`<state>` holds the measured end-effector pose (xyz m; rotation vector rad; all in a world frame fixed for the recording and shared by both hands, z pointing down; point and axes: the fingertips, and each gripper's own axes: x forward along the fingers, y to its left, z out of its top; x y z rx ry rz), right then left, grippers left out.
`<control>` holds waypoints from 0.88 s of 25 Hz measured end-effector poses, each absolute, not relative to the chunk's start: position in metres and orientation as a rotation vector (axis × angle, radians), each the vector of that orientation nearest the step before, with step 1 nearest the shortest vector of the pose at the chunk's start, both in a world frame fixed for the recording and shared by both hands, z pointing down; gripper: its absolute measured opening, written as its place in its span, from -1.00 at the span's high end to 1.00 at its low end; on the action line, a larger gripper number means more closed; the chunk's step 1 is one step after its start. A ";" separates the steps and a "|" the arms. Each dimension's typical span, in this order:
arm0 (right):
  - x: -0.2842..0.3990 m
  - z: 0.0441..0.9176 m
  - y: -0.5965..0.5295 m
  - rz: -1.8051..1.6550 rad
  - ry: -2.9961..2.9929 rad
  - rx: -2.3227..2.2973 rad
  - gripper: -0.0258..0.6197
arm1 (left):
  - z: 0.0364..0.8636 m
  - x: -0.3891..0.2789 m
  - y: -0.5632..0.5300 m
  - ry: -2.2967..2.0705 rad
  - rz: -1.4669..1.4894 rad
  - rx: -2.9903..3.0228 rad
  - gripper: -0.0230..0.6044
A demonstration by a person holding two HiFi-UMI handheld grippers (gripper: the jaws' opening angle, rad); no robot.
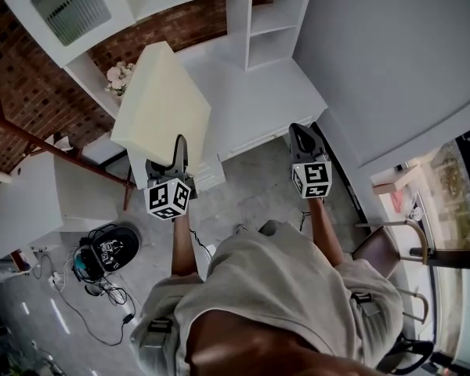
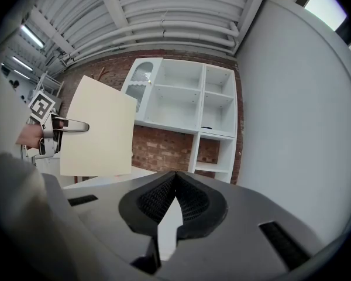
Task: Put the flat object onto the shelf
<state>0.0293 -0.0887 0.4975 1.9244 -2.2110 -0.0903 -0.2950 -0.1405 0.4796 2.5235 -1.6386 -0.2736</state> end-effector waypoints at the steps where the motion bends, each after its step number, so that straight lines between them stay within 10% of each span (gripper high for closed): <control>1: 0.030 0.500 -0.088 -0.083 -2.206 1.926 0.83 | 0.481 -0.295 -0.141 -1.634 -0.270 2.523 0.09; 22: 0.068 0.524 -0.151 -0.043 -2.282 1.870 0.83 | 0.483 -0.253 -0.186 -1.716 -0.246 2.508 0.09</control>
